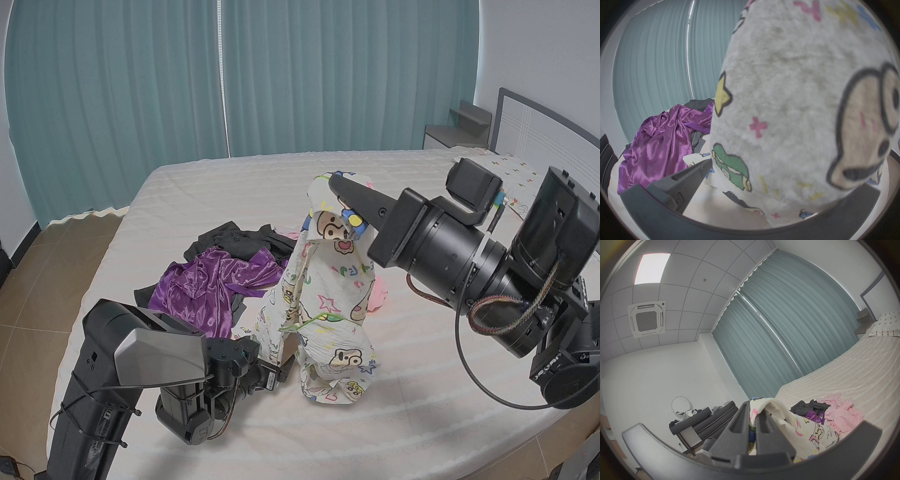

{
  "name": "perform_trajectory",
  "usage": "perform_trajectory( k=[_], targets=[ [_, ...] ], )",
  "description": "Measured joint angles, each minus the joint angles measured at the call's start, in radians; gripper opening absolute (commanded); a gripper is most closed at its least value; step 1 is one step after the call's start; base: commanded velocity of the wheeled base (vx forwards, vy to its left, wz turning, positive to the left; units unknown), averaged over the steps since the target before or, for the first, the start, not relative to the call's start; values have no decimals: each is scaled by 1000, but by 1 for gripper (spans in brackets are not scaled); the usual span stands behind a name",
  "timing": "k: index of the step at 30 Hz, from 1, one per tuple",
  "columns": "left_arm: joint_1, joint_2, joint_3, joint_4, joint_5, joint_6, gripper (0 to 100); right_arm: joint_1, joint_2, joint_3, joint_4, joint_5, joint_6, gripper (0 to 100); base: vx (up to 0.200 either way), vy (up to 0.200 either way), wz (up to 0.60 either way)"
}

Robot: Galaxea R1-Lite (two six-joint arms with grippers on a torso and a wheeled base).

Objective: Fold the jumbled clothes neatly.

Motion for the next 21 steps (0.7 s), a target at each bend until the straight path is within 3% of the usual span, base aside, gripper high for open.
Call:
perform_trajectory(
  k=[3,4,11,21],
  targets=[
    [-1,6,-24,-1,-1,-1,100,1,1,0,0,0,0,0,0,0,0],
    [-2,10,-30,-1,-1,-1,0,1,2,0,-1,0,0,0,0,0,0],
    [1,27,-14,0,-5,-4,0,-9,5,7,-4,-2,1,0,0,0,0],
    [25,-102,176,0,-10,-53,0,-103,-14,79,-8,-16,0,0,0,0,0]
  ],
)
